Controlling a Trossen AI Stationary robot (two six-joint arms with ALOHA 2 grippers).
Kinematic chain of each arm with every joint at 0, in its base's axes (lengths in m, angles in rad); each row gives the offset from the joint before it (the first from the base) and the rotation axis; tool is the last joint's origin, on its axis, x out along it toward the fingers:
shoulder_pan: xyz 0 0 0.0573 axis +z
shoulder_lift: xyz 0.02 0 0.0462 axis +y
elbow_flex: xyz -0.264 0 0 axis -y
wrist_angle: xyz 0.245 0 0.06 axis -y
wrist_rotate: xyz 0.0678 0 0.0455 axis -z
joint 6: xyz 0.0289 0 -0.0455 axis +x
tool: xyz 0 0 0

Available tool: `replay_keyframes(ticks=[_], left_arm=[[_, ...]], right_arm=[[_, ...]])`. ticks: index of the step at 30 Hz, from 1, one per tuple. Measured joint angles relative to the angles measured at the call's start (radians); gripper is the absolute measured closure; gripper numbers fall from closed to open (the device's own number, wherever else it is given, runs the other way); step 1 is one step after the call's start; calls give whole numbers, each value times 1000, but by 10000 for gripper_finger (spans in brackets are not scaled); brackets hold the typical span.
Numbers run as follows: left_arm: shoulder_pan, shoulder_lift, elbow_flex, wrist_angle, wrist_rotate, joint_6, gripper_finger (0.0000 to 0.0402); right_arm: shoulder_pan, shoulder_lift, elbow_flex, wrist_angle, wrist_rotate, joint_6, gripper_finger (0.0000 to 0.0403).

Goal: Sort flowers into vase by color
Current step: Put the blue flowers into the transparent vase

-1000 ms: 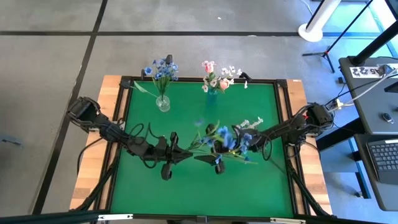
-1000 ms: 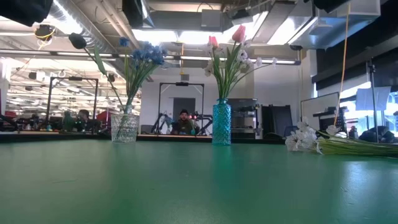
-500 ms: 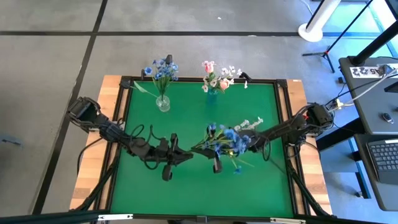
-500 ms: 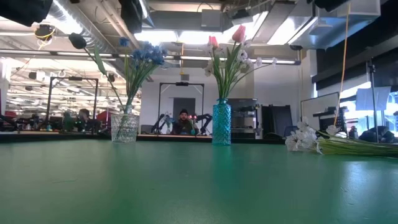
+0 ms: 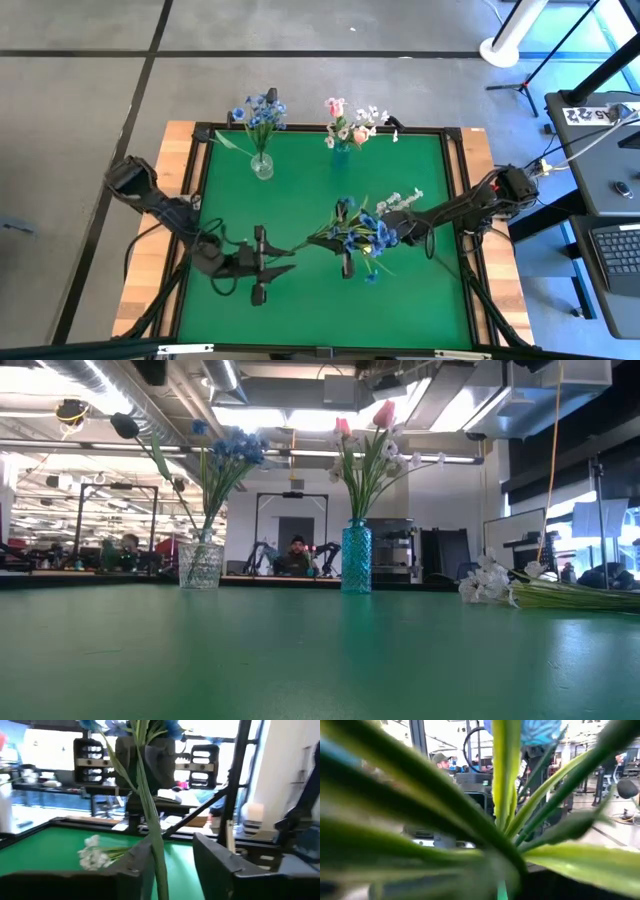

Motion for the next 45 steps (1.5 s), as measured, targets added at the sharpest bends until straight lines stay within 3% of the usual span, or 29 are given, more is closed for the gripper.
replay_keyframes(ticks=[9, 19, 22, 25, 29, 32, 45], left_arm=[[-138, -17, 16, -37, -249, 1, 193], [-226, -19, 149, -229, -488, 12, 184], [-194, -19, 183, -324, -464, -37, 184], [-120, -19, 224, -540, -411, -183, 184], [-7, -18, 304, -864, -261, -390, 184], [54, -18, 366, -1010, -177, -445, 184], [103, -18, 432, -1196, -160, -446, 204]], right_arm=[[-2, -8, 0, -60, 33, -6, 401], [-2, -6, -2, -101, 49, -10, 402], [-2, -6, -2, -101, 47, -10, 402], [-2, -6, -2, -102, 44, -7, 402], [-2, -6, -2, -132, 42, -7, 403], [-2, -6, -2, -153, 49, -4, 403], [-3, -6, -1, -196, 71, 1, 403]])
